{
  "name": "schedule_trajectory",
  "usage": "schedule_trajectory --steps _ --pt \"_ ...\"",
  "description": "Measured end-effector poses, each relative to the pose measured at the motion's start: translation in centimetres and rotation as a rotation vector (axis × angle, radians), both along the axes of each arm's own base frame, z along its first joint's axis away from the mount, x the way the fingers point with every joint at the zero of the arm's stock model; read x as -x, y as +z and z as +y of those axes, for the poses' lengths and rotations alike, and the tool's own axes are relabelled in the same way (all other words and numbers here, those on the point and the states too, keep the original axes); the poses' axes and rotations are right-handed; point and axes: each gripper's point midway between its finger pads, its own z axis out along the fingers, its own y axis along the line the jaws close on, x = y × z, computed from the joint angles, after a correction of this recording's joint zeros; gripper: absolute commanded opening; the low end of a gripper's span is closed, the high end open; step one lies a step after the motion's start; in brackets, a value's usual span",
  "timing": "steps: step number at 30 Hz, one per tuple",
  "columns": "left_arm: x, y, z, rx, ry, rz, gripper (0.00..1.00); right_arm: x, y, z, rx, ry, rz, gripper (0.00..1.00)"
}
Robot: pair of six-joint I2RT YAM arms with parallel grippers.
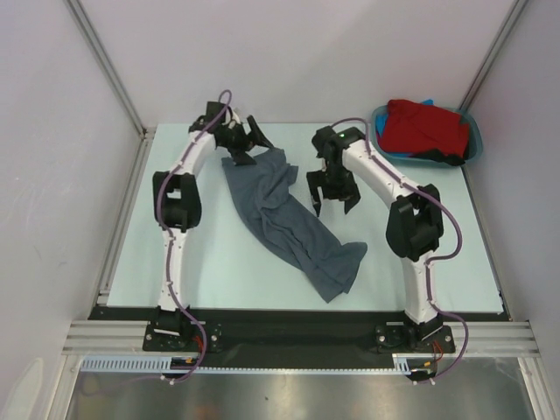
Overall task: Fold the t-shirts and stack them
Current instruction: Fold the tshirt
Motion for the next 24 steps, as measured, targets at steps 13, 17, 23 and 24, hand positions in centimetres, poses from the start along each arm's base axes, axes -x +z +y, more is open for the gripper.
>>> schedule_trajectory --steps 13,17,23,24 --pt "5.8 11.1 2.0 -0.062 0.036 -0.144 1.0 0.0 -0.2 0.5 -0.062 0.022 0.042 0.0" --pt "8.5 7.5 -0.4 -0.107 -0.028 -0.056 1.0 0.2 -0.1 1.0 -0.084 0.037 0.051 0.0" --pt "10.3 5.4 -1.9 -0.113 -0.064 0.004 0.0 0.9 -0.4 1.5 -0.102 0.061 0.071 0.0" --pt "10.2 5.3 -1.6 -0.119 -0.06 -0.001 0.0 1.0 -0.5 1.6 -0.103 0.066 0.076 0.0"
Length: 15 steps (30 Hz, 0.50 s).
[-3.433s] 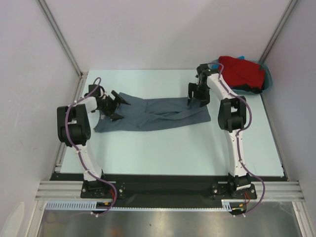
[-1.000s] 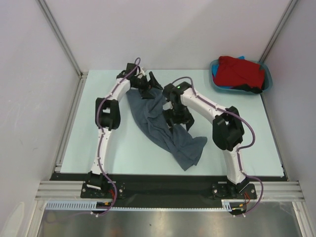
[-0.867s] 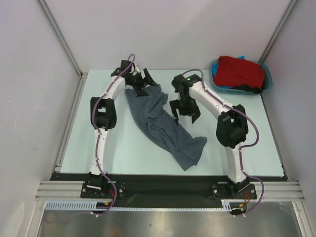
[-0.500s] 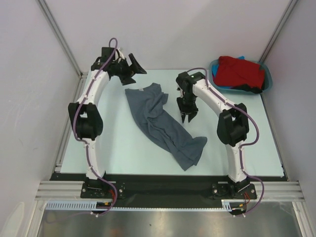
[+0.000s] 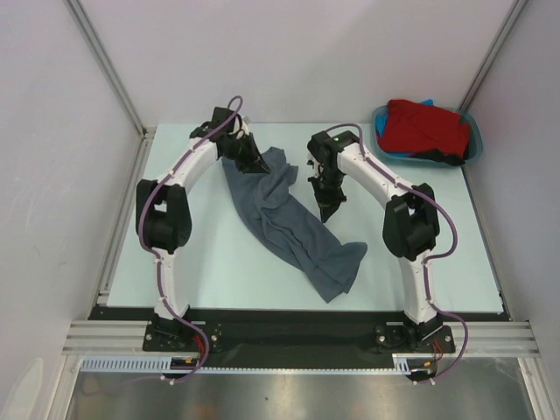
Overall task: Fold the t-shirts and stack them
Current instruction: Fold the tshirt
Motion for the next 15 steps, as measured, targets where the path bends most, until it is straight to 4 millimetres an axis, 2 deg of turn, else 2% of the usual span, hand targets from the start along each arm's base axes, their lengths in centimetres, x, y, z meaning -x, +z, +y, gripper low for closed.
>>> schedule_trajectory --steps 6,11,15 --pt "-0.5 -0.9 1.9 -0.112 0.04 0.009 0.0 1.0 0.0 1.2 -0.014 0.039 0.011 0.0" --pt "-1.9 -1.7 3.4 -0.234 0.048 -0.005 0.0 1.7 0.1 2.1 -0.035 0.077 0.02 0.0" --pt "-2.6 -4.3 4.8 -0.343 0.053 0.026 0.0 2.2 0.2 2.8 -0.054 0.096 0.028 0.0"
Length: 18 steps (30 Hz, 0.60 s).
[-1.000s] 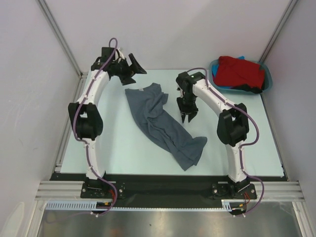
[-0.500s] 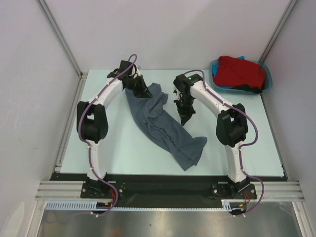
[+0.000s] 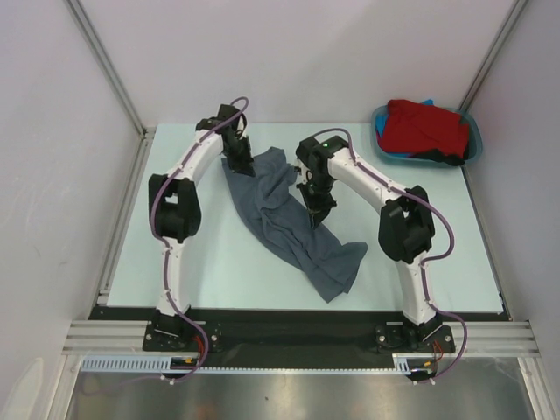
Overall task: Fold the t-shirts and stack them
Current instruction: Fold the tshirt
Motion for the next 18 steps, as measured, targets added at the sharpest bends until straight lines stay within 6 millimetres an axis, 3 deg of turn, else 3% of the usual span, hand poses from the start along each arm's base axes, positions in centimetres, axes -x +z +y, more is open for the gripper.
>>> schedule_trajectory --steps 8,12,18 --pt "1.8 -7.3 3.1 -0.214 0.02 0.168 0.0 0.9 0.1 1.2 -0.024 0.044 0.005 0.0" --pt "0.9 -6.9 3.4 -0.254 0.03 0.145 0.0 1.5 -0.5 1.9 -0.02 0.071 0.018 0.0" --pt "-1.2 -7.7 3.3 -0.273 0.045 0.119 0.0 3.5 -3.7 2.1 0.035 0.103 0.092 0.0"
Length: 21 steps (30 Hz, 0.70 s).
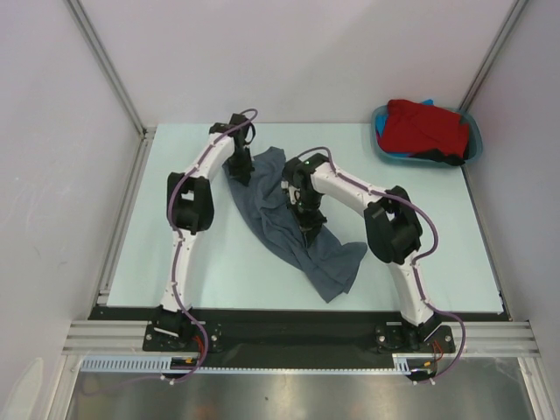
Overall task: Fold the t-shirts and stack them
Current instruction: Fold the tshirt
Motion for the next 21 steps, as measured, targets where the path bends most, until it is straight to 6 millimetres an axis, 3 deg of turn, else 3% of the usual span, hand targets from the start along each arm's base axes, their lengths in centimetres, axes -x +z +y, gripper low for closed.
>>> schedule_trajectory --steps 6,9,16,21 --pt "-0.8 -0.1 -0.4 0.01 -0.001 -0.003 0.0 2.3 -3.8 -1.7 0.08 -0.009 0.064 0.0" --pt "-1.0 -0.1 -0.6 0.024 -0.002 -0.005 0.0 2.2 -5.0 -2.1 0.108 -0.021 0.045 0.0" --pt "-2.3 0.0 -1.3 0.083 0.0 -0.037 0.0 1.8 -5.7 -1.8 0.119 -0.035 0.024 0.0" --pt "-4.8 0.3 -2.7 0.18 0.021 -0.116 0.0 2.9 -5.9 -0.5 0.088 0.0 0.05 0.0"
